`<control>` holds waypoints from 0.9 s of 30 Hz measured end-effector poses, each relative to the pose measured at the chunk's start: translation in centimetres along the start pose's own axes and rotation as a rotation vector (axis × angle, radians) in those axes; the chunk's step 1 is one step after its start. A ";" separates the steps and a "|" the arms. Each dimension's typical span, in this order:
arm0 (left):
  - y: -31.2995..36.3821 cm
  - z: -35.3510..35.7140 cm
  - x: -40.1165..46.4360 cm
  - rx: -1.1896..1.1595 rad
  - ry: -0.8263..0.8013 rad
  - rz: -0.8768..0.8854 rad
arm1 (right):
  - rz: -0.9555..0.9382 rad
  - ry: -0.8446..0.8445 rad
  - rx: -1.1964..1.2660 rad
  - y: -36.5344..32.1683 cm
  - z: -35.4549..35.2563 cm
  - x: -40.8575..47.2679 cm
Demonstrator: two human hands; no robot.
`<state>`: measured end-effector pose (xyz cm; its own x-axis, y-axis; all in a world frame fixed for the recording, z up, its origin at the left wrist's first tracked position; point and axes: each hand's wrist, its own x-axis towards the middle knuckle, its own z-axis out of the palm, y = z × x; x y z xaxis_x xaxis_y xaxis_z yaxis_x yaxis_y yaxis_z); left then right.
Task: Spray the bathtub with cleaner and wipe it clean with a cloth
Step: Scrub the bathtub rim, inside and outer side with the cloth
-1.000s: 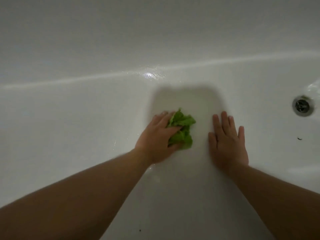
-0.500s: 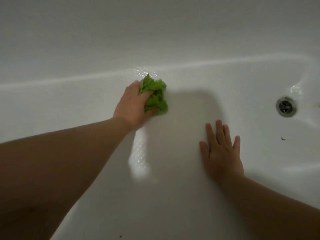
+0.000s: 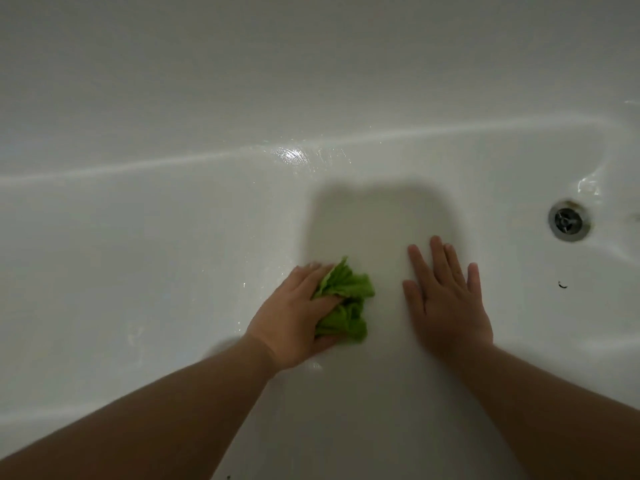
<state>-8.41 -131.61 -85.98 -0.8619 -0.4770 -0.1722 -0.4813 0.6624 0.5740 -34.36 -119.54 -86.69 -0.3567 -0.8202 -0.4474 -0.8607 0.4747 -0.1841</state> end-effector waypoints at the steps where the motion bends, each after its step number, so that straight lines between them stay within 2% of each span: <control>1: -0.6 -0.4 -0.4 0.024 -0.031 0.027 | 0.001 -0.001 0.001 0.0 0.0 0.0; 3: -3.0 -1.7 0.6 0.126 -0.036 0.033 | 0.000 -0.001 -0.005 0.0 0.0 0.0; 5: -5.4 -3.8 3.4 0.252 0.091 -0.061 | -0.011 0.011 -0.012 0.0 0.1 0.1; 8: -6.9 -7.6 8.6 0.259 0.289 -0.412 | -0.031 0.028 -0.035 0.2 0.2 0.4; 10: -6.9 -9.0 11.8 0.208 0.350 -0.523 | -0.050 0.036 -0.042 0.3 0.3 0.8; 12: -6.0 -8.7 13.7 0.170 0.353 -0.477 | -0.059 0.040 -0.035 0.4 0.2 1.3; 15: -3.8 -6.4 13.3 0.108 0.253 -0.378 | -0.063 0.037 -0.028 0.5 0.0 1.8; 19: 0.8 -1.3 8.0 0.055 0.161 -0.221 | -0.063 0.027 -0.025 0.7 -0.3 1.3; 23: 5.7 2.8 1.0 -0.015 0.009 -0.137 | -0.046 -0.002 -0.039 1.7 -0.5 0.0; 27: 4.9 3.2 -0.7 -0.006 -0.122 0.003 | -0.036 -0.026 -0.043 2.5 -0.8 -0.4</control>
<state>-10.65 -126.14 -85.63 -0.8765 -0.4009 -0.2665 -0.4780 0.6598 0.5797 -36.66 -118.32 -86.31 -0.3158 -0.8276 -0.4641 -0.8879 0.4302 -0.1630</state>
